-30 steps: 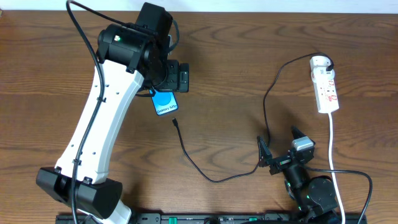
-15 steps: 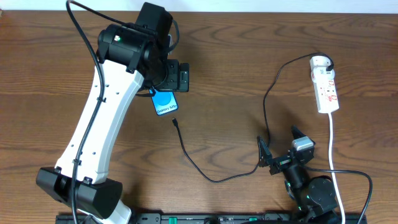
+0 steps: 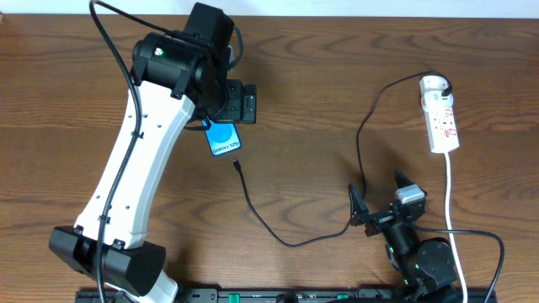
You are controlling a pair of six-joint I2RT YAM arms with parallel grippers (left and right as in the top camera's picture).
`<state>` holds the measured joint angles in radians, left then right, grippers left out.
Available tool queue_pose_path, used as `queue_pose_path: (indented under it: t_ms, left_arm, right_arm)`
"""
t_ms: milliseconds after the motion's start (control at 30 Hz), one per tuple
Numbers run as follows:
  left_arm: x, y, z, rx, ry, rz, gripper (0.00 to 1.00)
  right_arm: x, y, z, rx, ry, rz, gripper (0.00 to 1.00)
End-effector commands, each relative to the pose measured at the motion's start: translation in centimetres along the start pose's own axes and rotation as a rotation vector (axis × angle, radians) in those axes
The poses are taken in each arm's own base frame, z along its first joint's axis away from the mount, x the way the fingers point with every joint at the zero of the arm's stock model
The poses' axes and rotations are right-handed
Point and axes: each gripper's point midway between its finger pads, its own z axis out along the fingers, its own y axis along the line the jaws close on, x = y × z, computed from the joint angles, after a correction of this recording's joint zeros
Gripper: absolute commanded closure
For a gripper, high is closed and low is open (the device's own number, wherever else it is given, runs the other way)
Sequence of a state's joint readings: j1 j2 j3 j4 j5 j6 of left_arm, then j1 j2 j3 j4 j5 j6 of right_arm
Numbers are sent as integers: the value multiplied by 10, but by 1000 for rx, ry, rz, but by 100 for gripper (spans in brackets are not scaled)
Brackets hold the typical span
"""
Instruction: Plug charger to phone and switch on socket
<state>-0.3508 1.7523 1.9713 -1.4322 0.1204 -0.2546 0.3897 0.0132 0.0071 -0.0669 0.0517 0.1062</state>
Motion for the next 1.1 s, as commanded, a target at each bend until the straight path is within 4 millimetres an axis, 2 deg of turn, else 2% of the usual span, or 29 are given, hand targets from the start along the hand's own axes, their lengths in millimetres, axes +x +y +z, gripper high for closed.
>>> queue_pose_path:
  t_ms: [0,400,867,1067]
  left_arm:
    - [-2,2,-3,-12,-16,7,1]
    - [-12,-1,-3,2,-60,9,1]
    - [-13,-2,-3,3,-62,9,2]
    - [-24,-5,-3,20,-105,-41,2]
  right_arm:
    - [2,-1,0,6,5,12,1]
    - [2,-1,0,6,5,12,1]
    - [2,-1,0,6,5,12,1]
    - [2,-1,0,6,5,12,1]
